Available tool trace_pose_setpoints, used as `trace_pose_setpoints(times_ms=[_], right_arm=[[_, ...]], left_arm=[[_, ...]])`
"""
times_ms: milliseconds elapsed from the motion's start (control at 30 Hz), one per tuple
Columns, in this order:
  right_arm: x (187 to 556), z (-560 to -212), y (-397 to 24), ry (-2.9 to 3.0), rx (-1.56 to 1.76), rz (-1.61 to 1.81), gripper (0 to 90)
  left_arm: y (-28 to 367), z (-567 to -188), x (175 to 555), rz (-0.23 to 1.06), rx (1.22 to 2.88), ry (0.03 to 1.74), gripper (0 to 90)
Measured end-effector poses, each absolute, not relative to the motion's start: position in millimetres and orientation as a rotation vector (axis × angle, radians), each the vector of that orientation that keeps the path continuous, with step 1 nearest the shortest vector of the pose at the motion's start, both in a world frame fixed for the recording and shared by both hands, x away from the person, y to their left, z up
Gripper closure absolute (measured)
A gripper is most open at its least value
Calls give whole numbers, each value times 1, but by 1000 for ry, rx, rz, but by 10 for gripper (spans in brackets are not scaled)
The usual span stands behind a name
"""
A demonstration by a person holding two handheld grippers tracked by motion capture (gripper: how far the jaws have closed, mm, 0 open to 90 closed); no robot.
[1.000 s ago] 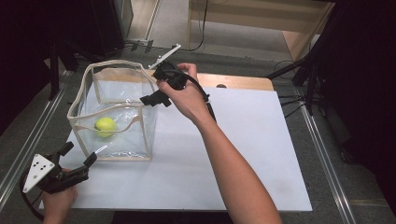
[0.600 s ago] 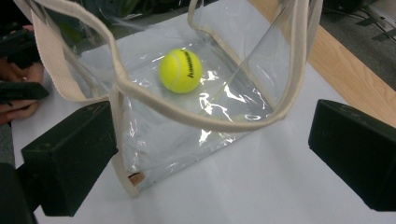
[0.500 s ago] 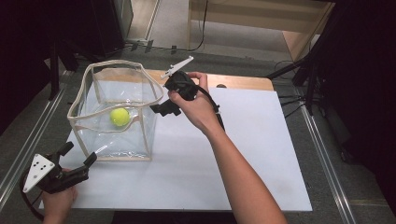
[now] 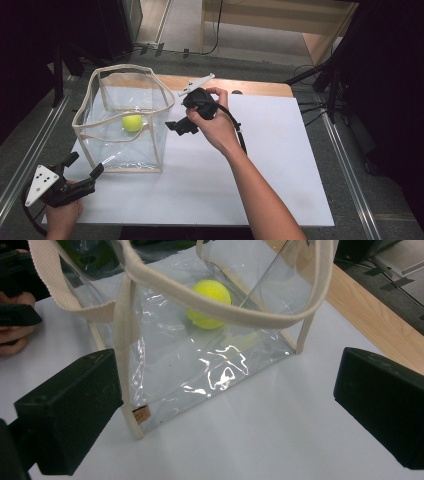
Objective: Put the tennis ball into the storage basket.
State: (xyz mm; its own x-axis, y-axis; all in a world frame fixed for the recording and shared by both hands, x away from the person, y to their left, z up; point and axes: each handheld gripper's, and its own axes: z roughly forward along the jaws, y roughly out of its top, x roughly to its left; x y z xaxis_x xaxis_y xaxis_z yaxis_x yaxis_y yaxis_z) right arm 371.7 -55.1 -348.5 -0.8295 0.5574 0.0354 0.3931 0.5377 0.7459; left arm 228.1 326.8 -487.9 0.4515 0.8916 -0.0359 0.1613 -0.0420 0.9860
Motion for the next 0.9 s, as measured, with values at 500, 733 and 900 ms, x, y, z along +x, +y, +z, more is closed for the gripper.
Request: trace_pose_setpoints(times_ms=[500,733,900], right_arm=[[352,-383,-74,2554,850,1192,0],[343,-397,-84,2540,872,1209,0],[335,-406,-93,2513,884,1227,0]], left_arm=[[326,-488,228,777,1520,963,104],[326,-488,228,779,1523,961,104],[325,-488,227,785,1529,962,104]])
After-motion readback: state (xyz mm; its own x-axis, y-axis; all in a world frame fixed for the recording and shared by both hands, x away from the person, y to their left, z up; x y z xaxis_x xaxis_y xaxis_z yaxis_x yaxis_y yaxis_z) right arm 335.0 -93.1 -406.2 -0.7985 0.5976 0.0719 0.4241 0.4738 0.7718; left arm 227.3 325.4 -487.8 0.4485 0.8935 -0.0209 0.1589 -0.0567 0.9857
